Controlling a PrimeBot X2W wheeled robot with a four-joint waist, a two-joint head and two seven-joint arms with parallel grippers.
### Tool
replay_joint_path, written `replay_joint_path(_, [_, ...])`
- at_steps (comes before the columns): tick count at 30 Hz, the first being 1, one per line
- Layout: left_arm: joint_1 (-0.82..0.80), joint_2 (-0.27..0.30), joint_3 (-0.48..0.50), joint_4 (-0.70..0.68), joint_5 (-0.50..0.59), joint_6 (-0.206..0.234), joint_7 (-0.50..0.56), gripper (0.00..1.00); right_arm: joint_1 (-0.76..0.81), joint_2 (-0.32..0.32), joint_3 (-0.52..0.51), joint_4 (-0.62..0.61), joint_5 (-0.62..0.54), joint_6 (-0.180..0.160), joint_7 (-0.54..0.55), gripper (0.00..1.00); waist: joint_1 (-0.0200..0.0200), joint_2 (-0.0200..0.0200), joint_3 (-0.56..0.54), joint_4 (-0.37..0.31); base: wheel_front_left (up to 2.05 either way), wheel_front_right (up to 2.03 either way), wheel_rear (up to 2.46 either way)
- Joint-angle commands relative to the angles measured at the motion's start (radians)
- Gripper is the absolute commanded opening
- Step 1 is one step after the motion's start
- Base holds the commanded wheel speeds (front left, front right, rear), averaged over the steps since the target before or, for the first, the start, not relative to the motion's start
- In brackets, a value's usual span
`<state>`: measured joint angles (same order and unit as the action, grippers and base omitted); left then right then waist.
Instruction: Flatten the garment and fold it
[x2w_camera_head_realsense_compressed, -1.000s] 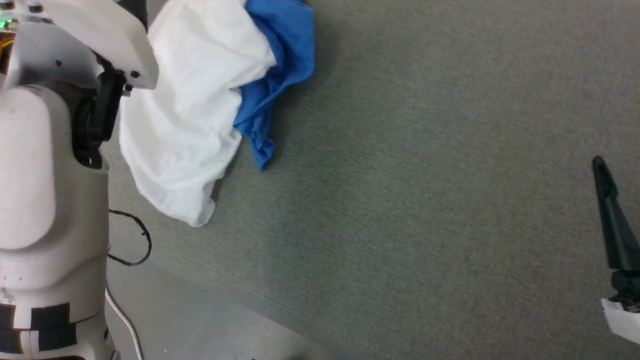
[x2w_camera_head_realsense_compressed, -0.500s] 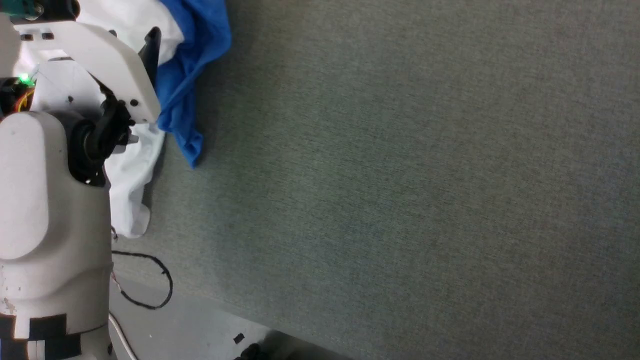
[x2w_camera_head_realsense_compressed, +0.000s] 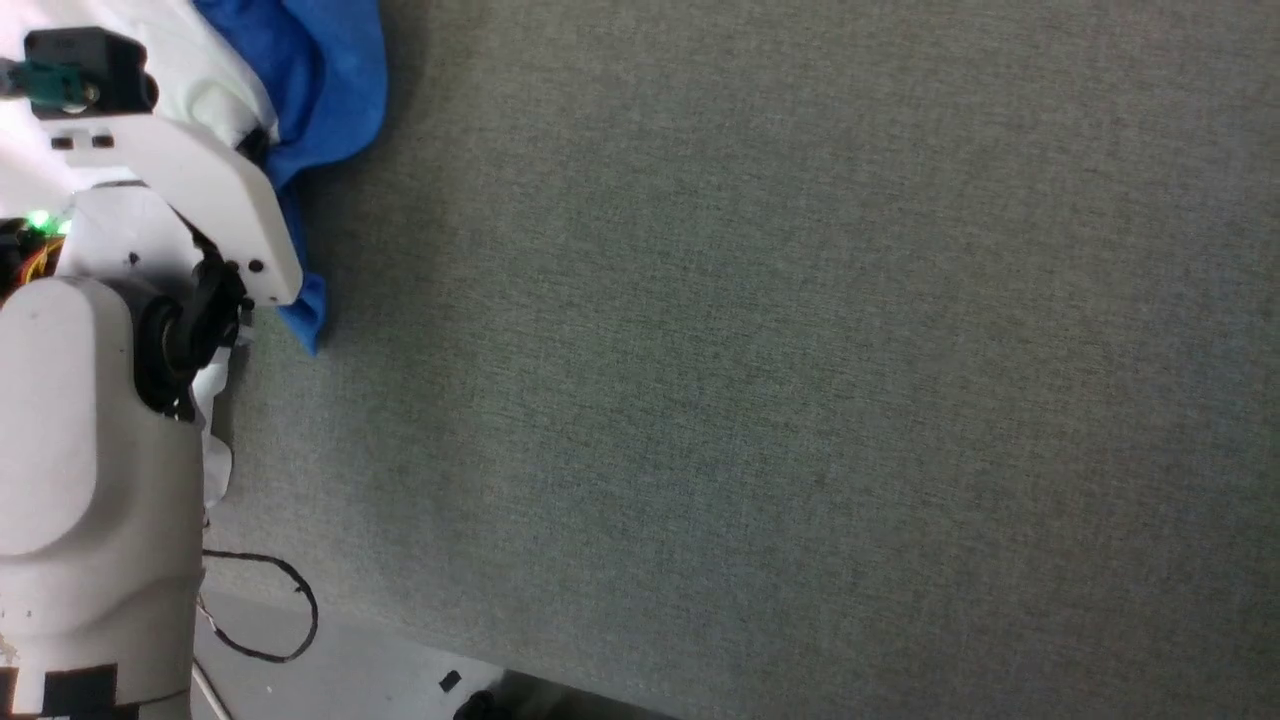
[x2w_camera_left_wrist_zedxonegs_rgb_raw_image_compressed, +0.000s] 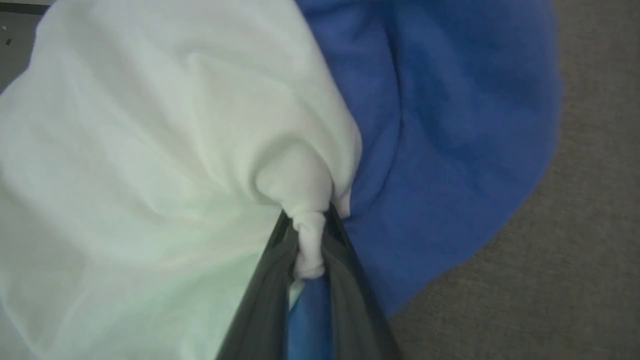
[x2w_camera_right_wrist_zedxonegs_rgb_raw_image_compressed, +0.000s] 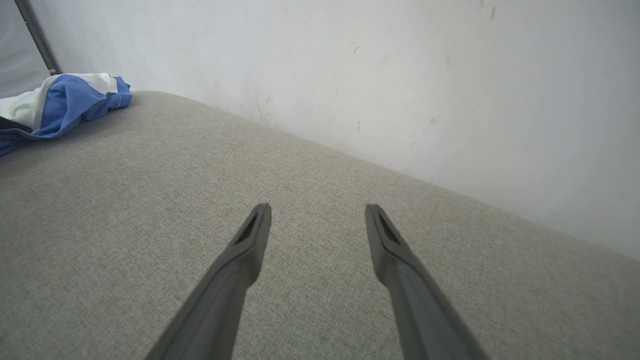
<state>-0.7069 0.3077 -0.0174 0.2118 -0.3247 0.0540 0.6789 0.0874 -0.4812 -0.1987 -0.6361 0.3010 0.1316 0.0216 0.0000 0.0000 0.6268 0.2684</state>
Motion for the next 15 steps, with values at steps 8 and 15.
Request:
replay_joint_path(8, [-0.011,0.095,0.016,-0.02,0.053,-0.002,-0.054,0.0,-0.034,0.021,0.029,0.035,0.002,-0.001,-0.025,1.0,0.0,0.0,-0.067,-0.015,0.0,0.0,0.0])
replay_joint_path(15, [-0.119,0.175,0.023,-0.084,0.082,-0.026,-0.08,0.0,-0.066,0.087,0.087,0.095,-0.01,-0.001,-0.051,1.0,0.0,0.0,-0.176,-0.028,0.0,0.0,0.0])
